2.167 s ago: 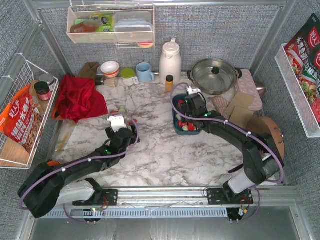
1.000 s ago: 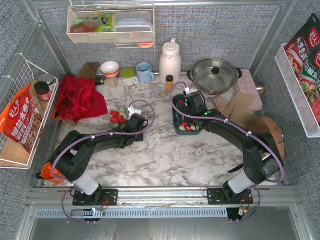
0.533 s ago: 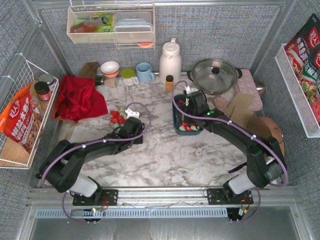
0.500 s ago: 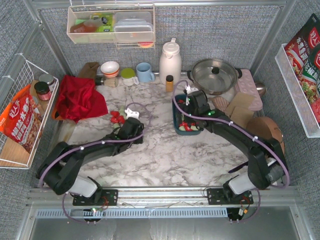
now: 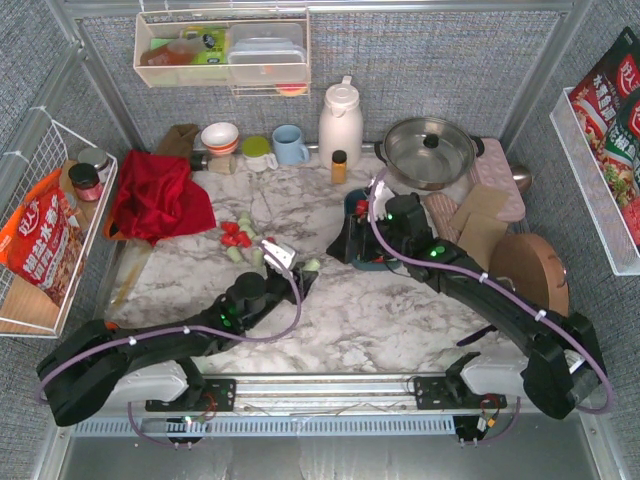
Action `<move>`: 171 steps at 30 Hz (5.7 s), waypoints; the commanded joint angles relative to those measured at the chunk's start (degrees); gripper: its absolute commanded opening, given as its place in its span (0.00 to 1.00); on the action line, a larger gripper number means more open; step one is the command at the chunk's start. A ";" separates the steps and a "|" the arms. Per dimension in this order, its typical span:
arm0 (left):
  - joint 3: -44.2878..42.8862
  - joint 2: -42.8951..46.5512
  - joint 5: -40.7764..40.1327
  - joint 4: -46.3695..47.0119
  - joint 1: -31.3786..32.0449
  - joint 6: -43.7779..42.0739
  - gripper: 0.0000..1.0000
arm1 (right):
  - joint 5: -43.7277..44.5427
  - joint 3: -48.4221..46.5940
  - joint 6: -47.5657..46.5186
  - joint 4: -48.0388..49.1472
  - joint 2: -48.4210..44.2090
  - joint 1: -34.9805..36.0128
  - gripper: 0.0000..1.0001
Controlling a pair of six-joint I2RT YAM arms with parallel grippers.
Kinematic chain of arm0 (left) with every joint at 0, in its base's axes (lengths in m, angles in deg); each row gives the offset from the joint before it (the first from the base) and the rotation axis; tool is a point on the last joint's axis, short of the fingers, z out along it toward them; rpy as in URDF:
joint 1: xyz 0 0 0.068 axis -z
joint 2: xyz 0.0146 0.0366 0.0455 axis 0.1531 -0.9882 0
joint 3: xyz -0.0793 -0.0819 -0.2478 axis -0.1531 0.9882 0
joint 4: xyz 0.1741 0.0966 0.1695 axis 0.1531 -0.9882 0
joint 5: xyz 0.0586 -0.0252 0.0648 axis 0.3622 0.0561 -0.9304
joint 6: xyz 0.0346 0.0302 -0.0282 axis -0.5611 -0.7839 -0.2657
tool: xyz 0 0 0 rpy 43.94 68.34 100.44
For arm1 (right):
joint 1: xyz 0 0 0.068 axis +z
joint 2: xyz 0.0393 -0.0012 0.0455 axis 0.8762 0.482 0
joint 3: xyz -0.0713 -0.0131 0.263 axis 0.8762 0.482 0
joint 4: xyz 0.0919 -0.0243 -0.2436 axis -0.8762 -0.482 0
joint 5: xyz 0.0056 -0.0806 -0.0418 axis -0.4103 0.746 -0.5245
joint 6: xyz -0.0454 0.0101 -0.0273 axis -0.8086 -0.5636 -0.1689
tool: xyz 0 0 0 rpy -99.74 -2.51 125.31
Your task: Mix the coffee capsules in the storage basket
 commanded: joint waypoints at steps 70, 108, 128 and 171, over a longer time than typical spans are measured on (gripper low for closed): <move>-11.57 -10.62 -15.51 -34.18 -18.41 25.48 0.95 | 26.14 -5.06 -14.34 7.39 15.66 -8.22 0.70; -11.13 -10.48 -7.07 -22.32 -19.61 8.06 0.26 | 13.42 -2.39 -10.55 4.64 7.64 -8.10 0.70; 4.63 1.49 4.26 17.66 -1.02 -10.66 0.26 | -3.30 -0.66 -1.13 5.36 -0.47 2.96 0.73; 1.27 -0.35 -23.43 11.04 5.30 -6.89 0.99 | 15.61 -1.03 -7.71 1.01 -0.31 4.28 0.32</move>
